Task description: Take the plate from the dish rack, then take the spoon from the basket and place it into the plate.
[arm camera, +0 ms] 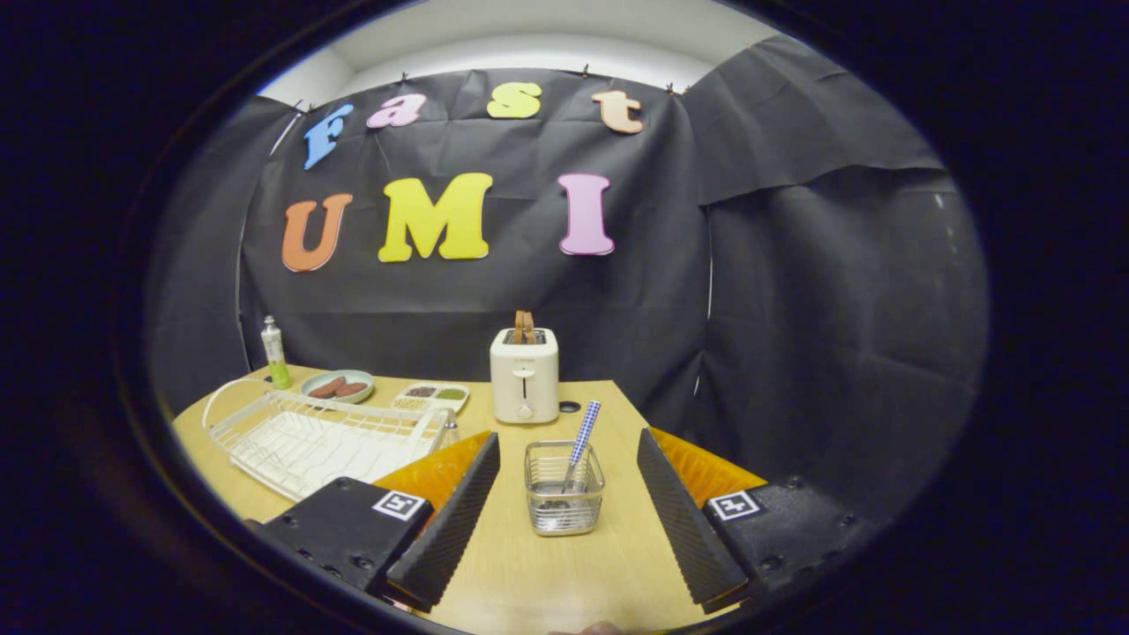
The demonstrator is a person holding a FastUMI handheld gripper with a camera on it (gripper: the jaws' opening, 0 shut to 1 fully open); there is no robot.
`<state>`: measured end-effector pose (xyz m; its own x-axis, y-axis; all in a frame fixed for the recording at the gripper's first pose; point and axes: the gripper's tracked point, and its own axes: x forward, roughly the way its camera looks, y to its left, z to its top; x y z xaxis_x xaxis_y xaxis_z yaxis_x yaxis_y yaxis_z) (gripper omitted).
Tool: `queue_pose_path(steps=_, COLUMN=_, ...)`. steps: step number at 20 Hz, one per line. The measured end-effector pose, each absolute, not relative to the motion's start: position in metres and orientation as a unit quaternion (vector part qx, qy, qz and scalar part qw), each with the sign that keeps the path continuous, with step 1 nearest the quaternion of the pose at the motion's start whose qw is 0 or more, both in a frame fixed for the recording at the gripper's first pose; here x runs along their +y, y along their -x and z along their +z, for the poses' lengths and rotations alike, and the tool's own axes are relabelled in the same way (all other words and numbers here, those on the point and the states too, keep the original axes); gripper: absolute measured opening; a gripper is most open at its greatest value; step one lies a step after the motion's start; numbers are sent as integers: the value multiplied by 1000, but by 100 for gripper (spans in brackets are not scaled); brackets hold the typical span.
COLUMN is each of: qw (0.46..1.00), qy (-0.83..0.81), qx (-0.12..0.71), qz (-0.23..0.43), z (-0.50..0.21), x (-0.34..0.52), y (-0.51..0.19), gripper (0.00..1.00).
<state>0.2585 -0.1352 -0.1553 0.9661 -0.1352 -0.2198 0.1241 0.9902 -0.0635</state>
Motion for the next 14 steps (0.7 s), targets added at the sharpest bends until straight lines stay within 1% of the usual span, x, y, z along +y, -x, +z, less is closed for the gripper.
queue_pose_path(steps=5, qw=990, qy=7, qx=136, qz=-43, z=-171, x=-151, y=-325, gripper=100)
queue_pose_path(steps=7, qw=987, qy=2, qx=151, qz=-49, z=-178, x=-162, y=-349, gripper=100)
queue_pose_path(steps=9, qw=984, qy=-20, qx=171, qz=-37, z=-185, x=-162, y=-370, gripper=100)
queue_pose_path(steps=11, qw=980, qy=-19, qx=192, qz=-44, z=-199, x=-169, y=-388, gripper=100)
queue_pose_path(steps=14, qw=972, qy=-5, qx=229, qz=-48, z=-221, x=-174, y=-403, gripper=93)
